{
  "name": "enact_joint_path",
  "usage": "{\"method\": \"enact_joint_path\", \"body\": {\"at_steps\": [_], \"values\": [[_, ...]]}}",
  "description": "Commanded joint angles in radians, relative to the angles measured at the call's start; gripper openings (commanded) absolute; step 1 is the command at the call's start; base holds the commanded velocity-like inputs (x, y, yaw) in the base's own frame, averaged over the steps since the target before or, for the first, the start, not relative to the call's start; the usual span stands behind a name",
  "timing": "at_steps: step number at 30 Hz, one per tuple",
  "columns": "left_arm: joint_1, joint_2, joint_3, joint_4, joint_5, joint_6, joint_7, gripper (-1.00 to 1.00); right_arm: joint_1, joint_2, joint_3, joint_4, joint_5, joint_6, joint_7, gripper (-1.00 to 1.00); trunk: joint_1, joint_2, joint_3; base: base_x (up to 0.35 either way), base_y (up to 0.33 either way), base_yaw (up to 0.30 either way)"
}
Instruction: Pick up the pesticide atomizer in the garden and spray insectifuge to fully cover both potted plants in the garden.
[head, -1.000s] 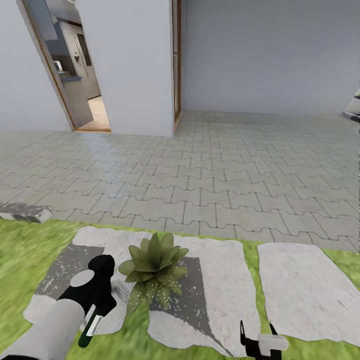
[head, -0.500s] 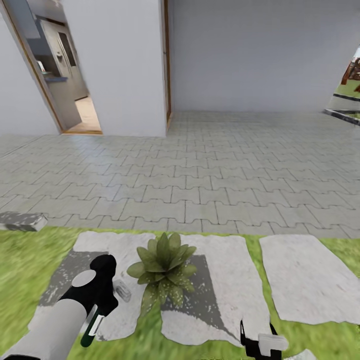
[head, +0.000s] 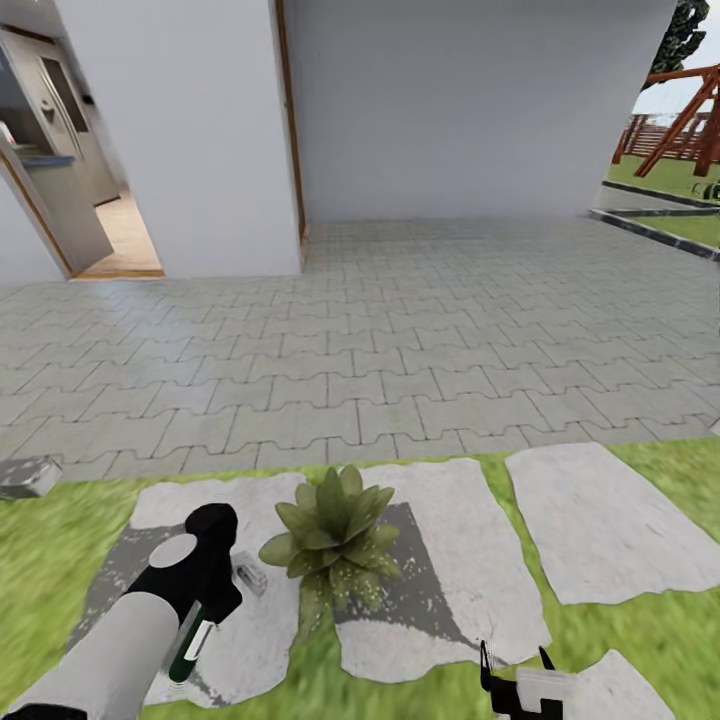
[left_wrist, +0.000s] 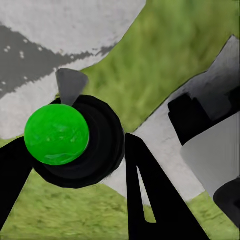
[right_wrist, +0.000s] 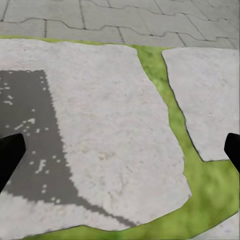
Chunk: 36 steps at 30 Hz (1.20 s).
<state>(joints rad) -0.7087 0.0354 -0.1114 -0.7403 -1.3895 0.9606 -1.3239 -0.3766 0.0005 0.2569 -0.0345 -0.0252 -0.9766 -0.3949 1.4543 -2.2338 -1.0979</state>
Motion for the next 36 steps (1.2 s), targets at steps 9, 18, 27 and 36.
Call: {"method": "enact_joint_path", "body": {"at_steps": [9,18,27,36], "values": [[-0.044,-0.027,-0.010,-0.003,-0.015,0.001,-0.011,-1.00,-0.001,-0.001,0.009,0.000,-0.002,-0.003,-0.008,1.00,0.000,0.000,-0.001,0.180,0.239,-0.005],[-0.082,-0.027,-0.007,-0.004,-0.008,0.003,-0.016,-1.00,-0.001,0.001,0.008,0.001,-0.003,-0.002,-0.007,1.00,0.000,0.000,-0.001,0.004,0.004,-0.254],[-0.090,-0.013,-0.010,-0.005,-0.019,0.002,-0.050,-1.00,-0.001,0.001,0.008,0.001,-0.002,-0.002,-0.007,1.00,0.000,0.000,-0.001,0.000,0.000,-0.295],[-0.088,-0.022,-0.011,-0.004,-0.022,0.001,-0.050,-1.00,-0.001,0.001,0.008,0.001,-0.003,-0.002,-0.007,1.00,0.000,0.000,-0.001,0.000,0.006,-0.216]]}}
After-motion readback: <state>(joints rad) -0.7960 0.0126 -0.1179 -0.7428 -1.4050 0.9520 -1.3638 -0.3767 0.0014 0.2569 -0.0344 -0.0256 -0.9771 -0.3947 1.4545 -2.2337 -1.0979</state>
